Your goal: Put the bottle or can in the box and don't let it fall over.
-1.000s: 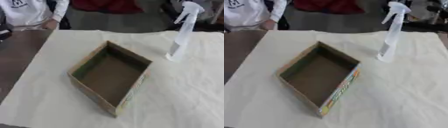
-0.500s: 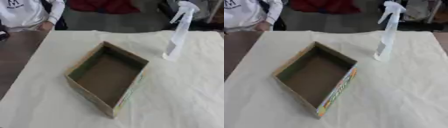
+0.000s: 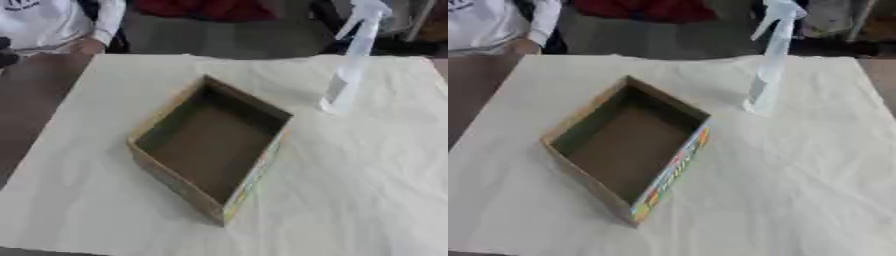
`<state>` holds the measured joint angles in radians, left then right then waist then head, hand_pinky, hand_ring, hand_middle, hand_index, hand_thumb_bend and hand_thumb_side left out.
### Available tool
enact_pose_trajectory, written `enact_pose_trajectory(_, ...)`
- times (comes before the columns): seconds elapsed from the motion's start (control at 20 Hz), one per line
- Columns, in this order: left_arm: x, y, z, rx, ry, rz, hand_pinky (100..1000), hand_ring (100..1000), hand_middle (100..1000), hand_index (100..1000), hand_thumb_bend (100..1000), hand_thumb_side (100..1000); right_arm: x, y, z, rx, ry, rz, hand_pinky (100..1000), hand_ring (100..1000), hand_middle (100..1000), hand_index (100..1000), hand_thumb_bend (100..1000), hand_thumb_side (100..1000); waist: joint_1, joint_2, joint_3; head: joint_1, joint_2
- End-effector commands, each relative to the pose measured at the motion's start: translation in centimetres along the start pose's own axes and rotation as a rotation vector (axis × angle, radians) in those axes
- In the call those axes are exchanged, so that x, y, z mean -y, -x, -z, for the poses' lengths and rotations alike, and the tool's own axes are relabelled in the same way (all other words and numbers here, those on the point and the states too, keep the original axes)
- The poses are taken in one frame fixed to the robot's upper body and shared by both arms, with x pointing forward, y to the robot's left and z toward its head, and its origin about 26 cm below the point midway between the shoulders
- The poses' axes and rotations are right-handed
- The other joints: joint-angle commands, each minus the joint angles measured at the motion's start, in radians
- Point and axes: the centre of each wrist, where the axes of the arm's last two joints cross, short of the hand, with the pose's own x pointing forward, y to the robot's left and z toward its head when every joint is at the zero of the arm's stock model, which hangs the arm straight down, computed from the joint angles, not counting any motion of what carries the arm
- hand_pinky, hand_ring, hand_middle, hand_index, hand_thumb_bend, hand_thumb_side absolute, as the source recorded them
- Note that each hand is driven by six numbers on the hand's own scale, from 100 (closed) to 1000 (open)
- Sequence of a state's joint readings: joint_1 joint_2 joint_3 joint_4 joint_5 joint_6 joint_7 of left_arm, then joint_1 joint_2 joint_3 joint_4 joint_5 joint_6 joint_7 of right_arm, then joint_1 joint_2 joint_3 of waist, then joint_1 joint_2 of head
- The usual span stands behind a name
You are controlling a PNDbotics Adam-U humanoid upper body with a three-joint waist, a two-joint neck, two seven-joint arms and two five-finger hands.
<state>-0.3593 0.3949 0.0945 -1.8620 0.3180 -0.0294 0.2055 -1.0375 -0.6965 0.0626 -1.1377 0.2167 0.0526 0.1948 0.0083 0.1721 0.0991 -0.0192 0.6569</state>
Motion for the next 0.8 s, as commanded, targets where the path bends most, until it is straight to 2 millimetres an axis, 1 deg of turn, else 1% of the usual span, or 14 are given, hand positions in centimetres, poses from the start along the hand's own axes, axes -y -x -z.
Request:
enact_pose_trajectory(0.05, -0.1, -1.0, 0.7, 0.035, 0.028, 0.015, 716, 721, 732, 875, 254, 625, 0.5, 1.2, 1.3, -0.048, 0.003, -0.036, 886, 935, 907, 921, 100, 845, -0.002, -0.025, 0.001, -0.006, -0.005)
enact_pose_trajectory(0.25, 0.1, -1.1, 0.8, 0.037, 0.039, 0.011, 716, 721, 732, 874, 253, 624, -0.3, 2.4, 2.8, -0.082, -0.012, -0.061, 888, 935, 909, 923, 100, 867, -0.003, -0.024, 0.003, -0.015, -0.017)
enact_pose_trajectory(0.4, 0.2, -1.2, 0.9, 0.040, 0.045, 0.009, 715, 721, 732, 874, 252, 625, -0.9, 2.9, 3.3, -0.076, -0.054, -0.109, 899, 952, 930, 947, 100, 948, -0.004, -0.021, 0.006, -0.021, -0.026)
enact_pose_trajectory(0.5, 0.2, -1.2, 0.9, 0.040, 0.047, 0.009, 715, 721, 732, 874, 252, 627, -1.2, 2.9, 3.7, -0.054, -0.093, -0.114, 904, 960, 937, 952, 100, 969, -0.005, -0.019, 0.008, -0.024, -0.032)
enact_pose_trajectory(0.8, 0.3, -1.2, 0.9, 0.040, 0.052, 0.008, 715, 721, 732, 873, 251, 628, -1.6, 2.3, 4.2, -0.007, -0.129, -0.107, 900, 952, 931, 950, 100, 971, -0.007, -0.012, 0.015, -0.031, -0.057)
